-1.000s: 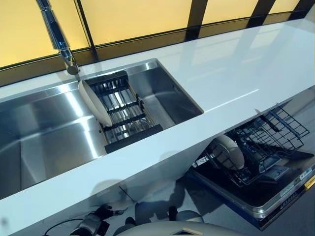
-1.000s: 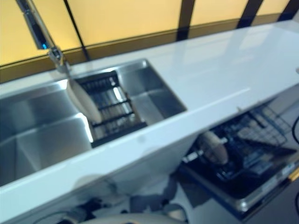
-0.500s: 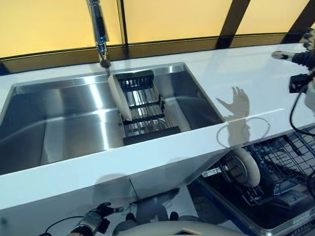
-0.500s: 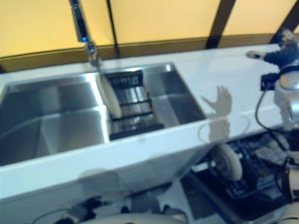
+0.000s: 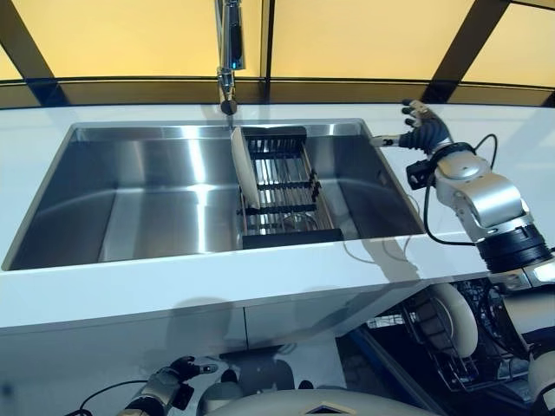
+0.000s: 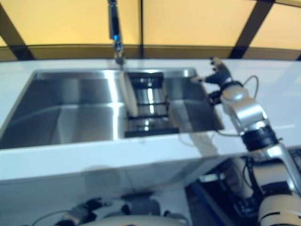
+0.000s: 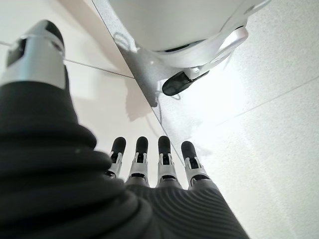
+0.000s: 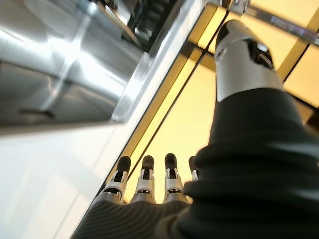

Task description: Take plates into dishwasher

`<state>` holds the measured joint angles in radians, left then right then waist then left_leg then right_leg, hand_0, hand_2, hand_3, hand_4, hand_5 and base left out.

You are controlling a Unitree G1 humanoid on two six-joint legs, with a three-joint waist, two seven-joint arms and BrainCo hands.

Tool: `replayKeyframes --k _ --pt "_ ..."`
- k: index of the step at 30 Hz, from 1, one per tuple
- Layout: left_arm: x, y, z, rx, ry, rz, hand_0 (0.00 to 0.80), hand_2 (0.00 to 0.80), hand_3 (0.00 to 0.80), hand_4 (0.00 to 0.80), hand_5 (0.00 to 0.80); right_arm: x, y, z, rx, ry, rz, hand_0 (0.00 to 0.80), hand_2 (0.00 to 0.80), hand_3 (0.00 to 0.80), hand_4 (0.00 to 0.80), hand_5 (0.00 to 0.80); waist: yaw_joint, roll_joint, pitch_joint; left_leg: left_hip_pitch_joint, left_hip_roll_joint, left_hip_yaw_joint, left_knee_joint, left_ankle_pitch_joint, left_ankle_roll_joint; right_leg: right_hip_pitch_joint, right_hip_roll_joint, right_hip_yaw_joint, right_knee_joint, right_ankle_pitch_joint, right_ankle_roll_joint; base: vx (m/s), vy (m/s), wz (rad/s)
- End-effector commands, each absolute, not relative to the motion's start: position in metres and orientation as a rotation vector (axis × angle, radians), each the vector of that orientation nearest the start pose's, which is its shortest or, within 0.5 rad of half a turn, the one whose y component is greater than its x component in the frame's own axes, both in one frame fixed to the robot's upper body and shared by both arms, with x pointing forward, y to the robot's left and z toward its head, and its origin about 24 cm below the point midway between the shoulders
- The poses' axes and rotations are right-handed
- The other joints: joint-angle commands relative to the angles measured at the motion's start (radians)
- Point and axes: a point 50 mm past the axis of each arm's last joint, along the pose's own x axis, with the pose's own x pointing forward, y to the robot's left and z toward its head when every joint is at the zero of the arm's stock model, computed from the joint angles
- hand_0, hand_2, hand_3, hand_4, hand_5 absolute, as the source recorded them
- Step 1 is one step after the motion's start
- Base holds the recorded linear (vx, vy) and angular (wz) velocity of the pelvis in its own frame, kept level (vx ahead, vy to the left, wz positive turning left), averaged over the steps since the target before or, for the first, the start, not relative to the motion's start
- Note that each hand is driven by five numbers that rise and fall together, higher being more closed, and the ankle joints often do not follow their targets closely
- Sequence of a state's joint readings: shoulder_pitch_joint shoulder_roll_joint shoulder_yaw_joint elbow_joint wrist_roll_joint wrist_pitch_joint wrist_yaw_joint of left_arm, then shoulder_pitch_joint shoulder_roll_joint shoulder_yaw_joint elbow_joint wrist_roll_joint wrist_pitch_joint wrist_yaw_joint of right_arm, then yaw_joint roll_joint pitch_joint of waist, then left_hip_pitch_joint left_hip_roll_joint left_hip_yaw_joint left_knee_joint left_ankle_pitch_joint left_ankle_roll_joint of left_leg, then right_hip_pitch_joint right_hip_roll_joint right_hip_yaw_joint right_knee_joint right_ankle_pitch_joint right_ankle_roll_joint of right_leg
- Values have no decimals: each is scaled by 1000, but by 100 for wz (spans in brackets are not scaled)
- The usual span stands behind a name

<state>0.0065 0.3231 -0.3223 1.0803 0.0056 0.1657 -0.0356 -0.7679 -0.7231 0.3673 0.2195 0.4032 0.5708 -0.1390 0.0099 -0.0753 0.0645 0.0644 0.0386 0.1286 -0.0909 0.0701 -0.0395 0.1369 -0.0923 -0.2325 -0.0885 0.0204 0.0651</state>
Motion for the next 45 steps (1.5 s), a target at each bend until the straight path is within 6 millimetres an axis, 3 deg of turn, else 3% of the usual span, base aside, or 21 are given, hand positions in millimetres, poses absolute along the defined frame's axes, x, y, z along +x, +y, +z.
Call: replayKeyframes --k 1,15,33,45 --pt "116 246 -149 486 1250 -91 0 0 0 0 0 374 -192 233 -599 -24 -26 0 0 0 0 0 52 -13 3 40 13 2 8 -77 -17 -29 -55 -6 14 31 76 -9 14 6" --pt "117 252 -146 496 1239 -74 0 0 0 0 0 377 -158 239 -550 -29 87 0 0 0 0 0 101 -34 7 25 12 -24 6 -65 -23 -20 -67 -49 15 30 81 -9 7 10" --pt "121 250 -145 486 1222 -69 0 0 0 0 0 379 -116 186 -374 134 242 0 0 0 0 0 142 -29 19 18 11 -49 5 -60 -23 -14 -80 -80 19 30 83 -3 4 5" --pt "119 248 -146 478 1224 -71 0 0 0 0 0 376 -103 169 -330 185 291 0 0 0 0 0 151 -25 23 14 10 -58 4 -57 -25 -16 -85 -83 20 34 87 -2 2 1"
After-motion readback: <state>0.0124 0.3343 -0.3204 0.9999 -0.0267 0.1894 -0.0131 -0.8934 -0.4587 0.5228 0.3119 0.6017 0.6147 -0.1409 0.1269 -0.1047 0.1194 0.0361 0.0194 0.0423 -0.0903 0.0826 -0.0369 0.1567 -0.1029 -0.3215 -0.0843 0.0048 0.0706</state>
